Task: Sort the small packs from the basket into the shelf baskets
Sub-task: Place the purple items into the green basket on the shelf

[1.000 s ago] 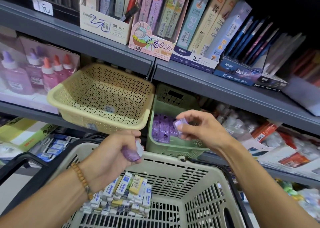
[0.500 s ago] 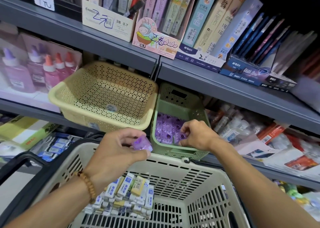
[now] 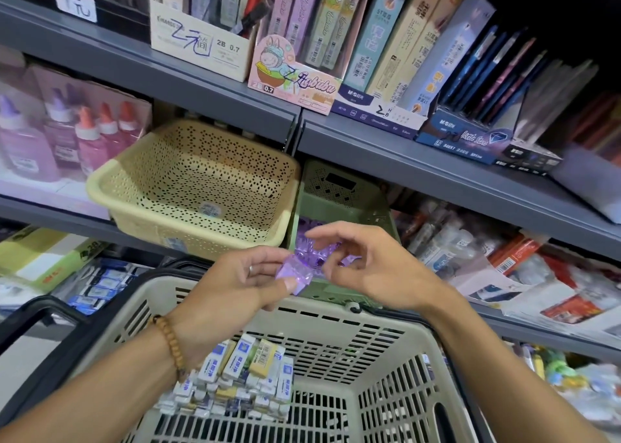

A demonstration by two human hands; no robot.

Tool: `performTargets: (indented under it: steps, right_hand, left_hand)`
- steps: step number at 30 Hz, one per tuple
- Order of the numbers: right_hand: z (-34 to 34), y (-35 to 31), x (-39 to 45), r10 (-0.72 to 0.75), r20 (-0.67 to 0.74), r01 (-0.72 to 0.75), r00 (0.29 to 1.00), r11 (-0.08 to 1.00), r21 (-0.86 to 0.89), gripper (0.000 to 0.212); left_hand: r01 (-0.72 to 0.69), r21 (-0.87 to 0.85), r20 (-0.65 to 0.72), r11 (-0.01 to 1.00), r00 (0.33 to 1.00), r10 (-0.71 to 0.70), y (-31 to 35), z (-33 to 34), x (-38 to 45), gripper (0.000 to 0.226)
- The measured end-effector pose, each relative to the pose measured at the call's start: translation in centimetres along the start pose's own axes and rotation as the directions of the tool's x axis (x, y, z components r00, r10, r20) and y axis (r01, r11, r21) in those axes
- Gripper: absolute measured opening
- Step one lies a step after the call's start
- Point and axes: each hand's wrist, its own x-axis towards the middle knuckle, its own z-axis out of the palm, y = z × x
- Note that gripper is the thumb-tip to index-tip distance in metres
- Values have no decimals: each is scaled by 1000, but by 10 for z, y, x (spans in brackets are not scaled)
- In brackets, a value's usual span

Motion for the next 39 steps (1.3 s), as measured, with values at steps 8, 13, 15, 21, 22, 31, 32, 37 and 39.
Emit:
performTargets:
  steps: [8,13,15,21,22,31,32,37,39]
  right_hand:
    - [1,-9,-12,16,35,-16,999,1000,2,32]
    - [-39,31,-7,145,-211,-234,967,838,-494,34]
    - [-44,47,-2,185,-208,-277,961,714,-643,38]
    - [-33,71,27,302,-83,-253,950,582,-772,37]
    - [-31,73,31,314,-73,-254,946,584,-771,36]
    - [-28,83,41,327,-90,-285,941,617,-733,36]
    - [-29,80,38,311,-96,-278,946,617,-736,37]
    - [-32,49,-2,111,-241,-240,964,751,-615,28]
    - [-20,34,-26,61,-340,-207,938,888,-410,16]
  left_hand:
    - [-3,22,48,1000,999,2,1,13,5,23]
    - [-177,509,-125,842,953,276,-12,18,15,29]
    - [-209,569,-124,795,934,334,-17,20,17,36]
    - [-237,612,-181,754,886,426,-30,28,22,43]
    - [-236,611,-193,756,881,432,-32,29,23,43]
    - [-225,566,-254,793,867,428,-41,32,30,40]
    - [-227,563,-254,795,868,427,-41,32,30,40]
    - [-200,567,-283,799,864,417,-48,20,7,34]
    - [-165,575,-281,801,880,383,-56,7,-11,28]
